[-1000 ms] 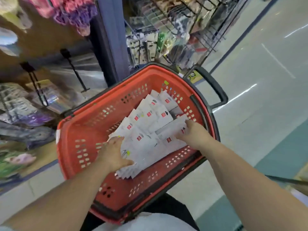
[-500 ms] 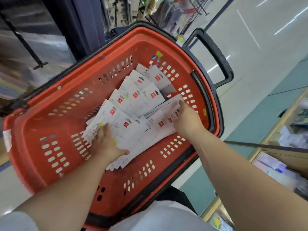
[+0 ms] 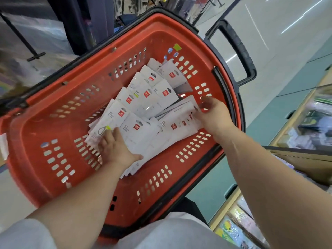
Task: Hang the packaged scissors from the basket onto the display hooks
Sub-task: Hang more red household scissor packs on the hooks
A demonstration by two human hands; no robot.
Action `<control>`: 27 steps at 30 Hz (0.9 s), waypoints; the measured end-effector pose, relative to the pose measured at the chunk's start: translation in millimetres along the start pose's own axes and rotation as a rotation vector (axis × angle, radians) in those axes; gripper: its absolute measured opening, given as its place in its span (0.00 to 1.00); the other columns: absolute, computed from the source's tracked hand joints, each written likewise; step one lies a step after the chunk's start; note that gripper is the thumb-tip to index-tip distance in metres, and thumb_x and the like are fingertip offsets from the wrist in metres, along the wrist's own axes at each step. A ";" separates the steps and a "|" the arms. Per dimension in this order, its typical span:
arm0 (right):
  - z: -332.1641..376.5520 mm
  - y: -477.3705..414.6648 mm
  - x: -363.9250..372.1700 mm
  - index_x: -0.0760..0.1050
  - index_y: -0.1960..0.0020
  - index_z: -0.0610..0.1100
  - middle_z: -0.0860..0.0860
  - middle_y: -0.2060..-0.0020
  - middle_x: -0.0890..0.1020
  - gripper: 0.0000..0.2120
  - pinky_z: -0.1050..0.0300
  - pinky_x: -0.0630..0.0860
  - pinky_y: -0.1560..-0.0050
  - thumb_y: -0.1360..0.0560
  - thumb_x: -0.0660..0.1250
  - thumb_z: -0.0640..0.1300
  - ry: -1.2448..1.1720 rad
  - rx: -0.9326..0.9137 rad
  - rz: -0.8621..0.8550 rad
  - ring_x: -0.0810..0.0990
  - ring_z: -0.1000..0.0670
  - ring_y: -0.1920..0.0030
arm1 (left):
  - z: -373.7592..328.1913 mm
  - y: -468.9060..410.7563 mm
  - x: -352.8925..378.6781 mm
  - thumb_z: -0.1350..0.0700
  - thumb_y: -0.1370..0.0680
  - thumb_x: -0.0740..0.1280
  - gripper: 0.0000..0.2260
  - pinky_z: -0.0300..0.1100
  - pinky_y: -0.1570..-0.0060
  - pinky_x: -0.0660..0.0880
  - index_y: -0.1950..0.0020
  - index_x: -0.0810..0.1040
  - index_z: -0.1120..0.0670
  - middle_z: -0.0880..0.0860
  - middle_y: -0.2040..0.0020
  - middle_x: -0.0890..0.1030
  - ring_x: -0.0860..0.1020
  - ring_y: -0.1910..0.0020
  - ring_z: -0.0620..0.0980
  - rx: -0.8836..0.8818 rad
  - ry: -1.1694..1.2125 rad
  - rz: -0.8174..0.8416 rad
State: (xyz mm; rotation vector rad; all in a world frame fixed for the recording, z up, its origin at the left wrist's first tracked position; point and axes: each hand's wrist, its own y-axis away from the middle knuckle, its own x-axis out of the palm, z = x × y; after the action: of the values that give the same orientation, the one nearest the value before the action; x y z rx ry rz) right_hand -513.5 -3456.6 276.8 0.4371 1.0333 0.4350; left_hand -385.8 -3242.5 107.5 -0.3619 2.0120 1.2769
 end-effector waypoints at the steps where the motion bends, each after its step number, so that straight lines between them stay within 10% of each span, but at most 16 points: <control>1: -0.3 0.1 -0.5 0.75 0.31 0.51 0.55 0.43 0.81 0.20 0.51 0.82 0.45 0.22 0.74 0.43 0.007 -0.002 0.013 0.82 0.50 0.43 | -0.6 0.4 1.0 0.31 0.44 0.83 0.69 0.60 0.19 0.55 0.16 0.49 0.55 0.61 0.18 0.53 0.55 0.18 0.64 -0.001 0.001 0.000; 6: -0.1 2.3 3.3 0.81 0.47 0.56 0.58 0.54 0.83 0.08 0.53 0.83 0.48 0.23 0.76 0.46 0.224 -0.050 0.107 0.84 0.52 0.47 | -6.2 1.1 2.6 0.33 0.42 0.83 0.65 0.56 0.22 0.61 0.17 0.51 0.56 0.61 0.22 0.60 0.61 0.23 0.62 0.049 -0.027 0.015; 14: 4.0 4.6 18.2 0.61 0.20 0.51 0.49 0.33 0.79 0.38 0.48 0.80 0.39 0.24 0.77 0.41 0.338 0.016 0.280 0.78 0.44 0.31 | -4.5 4.1 10.9 0.32 0.39 0.81 0.60 0.54 0.22 0.59 0.16 0.52 0.49 0.55 0.20 0.58 0.58 0.20 0.59 0.206 0.069 0.134; 20: 2.9 1.5 21.1 0.67 0.25 0.51 0.52 0.42 0.81 0.30 0.50 0.85 0.47 0.22 0.73 0.36 0.203 -0.026 0.305 0.82 0.47 0.39 | -2.9 4.9 9.6 0.27 0.46 0.81 0.74 0.55 0.19 0.52 0.15 0.38 0.48 0.54 0.15 0.48 0.51 0.17 0.59 0.219 0.037 0.222; 27: 2.6 5.5 29.3 0.78 0.39 0.50 0.50 0.49 0.86 0.09 0.60 0.84 0.64 0.17 0.67 0.40 -0.156 0.101 0.370 0.86 0.52 0.53 | -7.0 -2.2 2.0 0.40 0.41 0.85 0.66 0.59 0.24 0.65 0.15 0.43 0.40 0.52 0.18 0.63 0.64 0.21 0.59 0.239 0.200 0.296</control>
State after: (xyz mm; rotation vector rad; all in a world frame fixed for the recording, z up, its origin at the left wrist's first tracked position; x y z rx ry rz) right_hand -499.0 -3436.6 259.9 0.7466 0.8251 0.6683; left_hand -388.8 -3249.4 106.3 -0.0805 2.4293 1.1906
